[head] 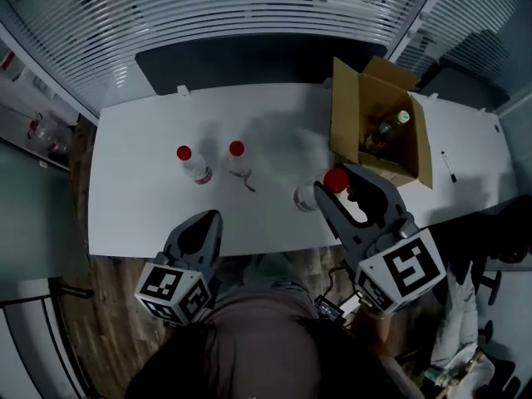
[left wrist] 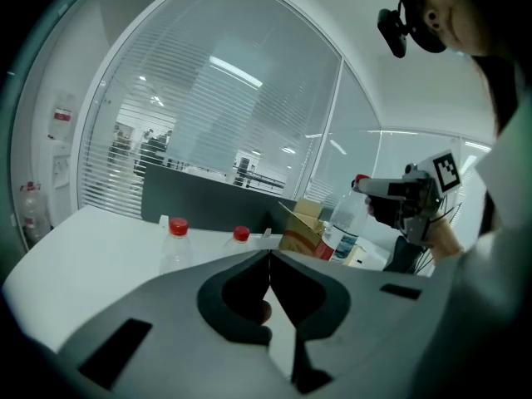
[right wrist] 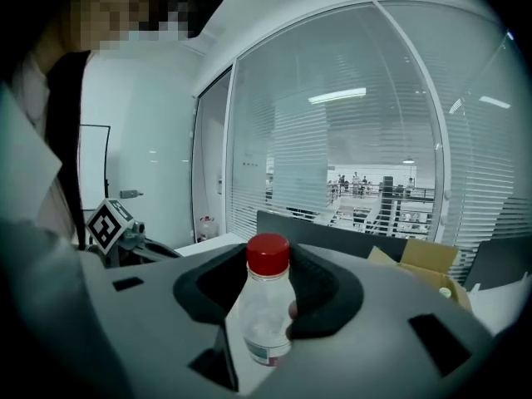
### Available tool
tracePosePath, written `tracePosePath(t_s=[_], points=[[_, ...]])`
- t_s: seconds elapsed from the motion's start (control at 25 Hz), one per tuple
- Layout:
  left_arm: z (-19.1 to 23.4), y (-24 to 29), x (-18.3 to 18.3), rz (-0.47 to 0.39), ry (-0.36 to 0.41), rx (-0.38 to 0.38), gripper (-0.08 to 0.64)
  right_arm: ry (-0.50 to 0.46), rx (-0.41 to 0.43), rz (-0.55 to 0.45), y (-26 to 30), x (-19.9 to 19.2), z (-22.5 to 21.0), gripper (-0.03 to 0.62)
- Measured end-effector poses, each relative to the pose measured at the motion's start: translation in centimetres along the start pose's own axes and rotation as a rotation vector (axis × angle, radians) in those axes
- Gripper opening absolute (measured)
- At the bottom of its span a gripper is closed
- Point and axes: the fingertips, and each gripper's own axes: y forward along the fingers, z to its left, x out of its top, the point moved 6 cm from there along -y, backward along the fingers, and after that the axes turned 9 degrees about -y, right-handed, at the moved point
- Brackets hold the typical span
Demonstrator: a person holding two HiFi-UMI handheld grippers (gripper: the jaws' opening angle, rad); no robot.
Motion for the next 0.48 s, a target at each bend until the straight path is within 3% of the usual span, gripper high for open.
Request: tracePosePath(t_s=[0.48], points=[[6.2, -5.5, 0.3, -0.015, -0.02, 0.066, 0.009, 0.009, 0.124, 0.018, 6.9, 0.7, 7.8, 0.172]])
